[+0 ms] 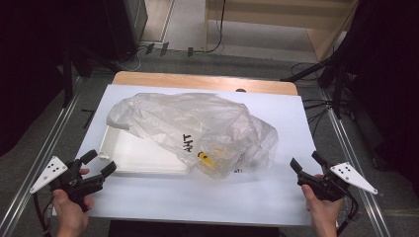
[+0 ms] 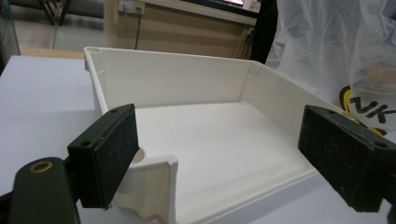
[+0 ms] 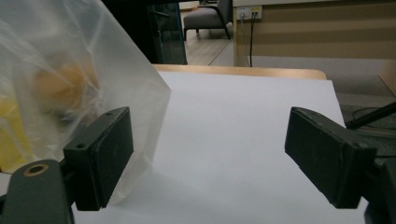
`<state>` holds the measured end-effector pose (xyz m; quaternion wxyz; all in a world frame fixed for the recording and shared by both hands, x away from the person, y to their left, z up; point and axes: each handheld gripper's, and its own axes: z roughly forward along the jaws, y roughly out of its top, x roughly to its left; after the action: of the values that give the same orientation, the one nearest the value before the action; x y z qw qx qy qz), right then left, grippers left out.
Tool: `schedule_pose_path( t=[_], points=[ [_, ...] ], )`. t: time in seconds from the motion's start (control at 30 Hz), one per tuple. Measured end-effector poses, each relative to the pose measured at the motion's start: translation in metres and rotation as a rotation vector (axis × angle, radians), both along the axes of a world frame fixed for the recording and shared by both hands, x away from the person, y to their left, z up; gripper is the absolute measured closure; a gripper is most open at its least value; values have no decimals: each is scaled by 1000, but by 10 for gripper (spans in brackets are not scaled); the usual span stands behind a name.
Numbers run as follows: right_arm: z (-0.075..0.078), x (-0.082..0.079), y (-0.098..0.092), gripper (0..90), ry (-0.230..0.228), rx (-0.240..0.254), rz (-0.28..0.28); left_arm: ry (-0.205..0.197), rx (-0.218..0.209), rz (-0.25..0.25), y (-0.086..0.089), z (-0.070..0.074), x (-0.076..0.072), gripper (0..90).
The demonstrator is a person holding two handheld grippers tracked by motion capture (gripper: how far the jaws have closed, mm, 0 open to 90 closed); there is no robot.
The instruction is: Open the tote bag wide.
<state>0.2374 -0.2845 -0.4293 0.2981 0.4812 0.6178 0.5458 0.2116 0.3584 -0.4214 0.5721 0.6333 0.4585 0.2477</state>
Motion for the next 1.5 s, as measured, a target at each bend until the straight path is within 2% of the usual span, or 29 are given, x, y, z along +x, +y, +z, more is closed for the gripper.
schedule_pose_path(
  t=[0.07, 0.17, 0.23, 0.4, 0.6, 0.73, 0.83, 0.97, 1.07, 1.3, 1.43, 1.5],
  points=[
    [6, -2, 6, 159, -15, -5, 17, -3, -3, -8, -3, 1, 0, 132],
    [15, -4, 15, 158, -29, -7, 50, -5, 14, -16, -8, 3, -1, 132],
    [20, -4, 21, 158, -29, 2, 62, -7, 11, -17, -10, 4, -2, 132],
    [26, -4, 32, 158, -26, -14, 82, -12, -2, -9, -12, 7, -3, 131],
    [42, -3, 53, 166, -32, 3, 142, -9, 20, -9, -18, 12, 0, 135],
    [51, -2, 64, 170, -44, -7, 161, -13, 6, -17, -23, 16, 2, 136],
    [56, 0, 70, 181, -51, -18, 169, -14, 10, -29, -28, 19, 2, 136],
    [60, 0, 77, 199, -52, 1, 195, -17, 13, -40, -33, 23, 4, 136],
    [62, 2, 84, 200, -58, -14, 211, -22, 9, -50, -41, 27, 6, 137],
    [71, 7, 96, 206, -65, -33, 208, -23, 10, -87, -54, 35, 10, 132],
    [78, 13, 103, 314, -74, -47, 202, -28, -5, -107, -62, 39, 13, 128],
    [79, 16, 104, 432, -78, -50, 207, -29, -5, -122, -64, 41, 15, 128]
  ],
)
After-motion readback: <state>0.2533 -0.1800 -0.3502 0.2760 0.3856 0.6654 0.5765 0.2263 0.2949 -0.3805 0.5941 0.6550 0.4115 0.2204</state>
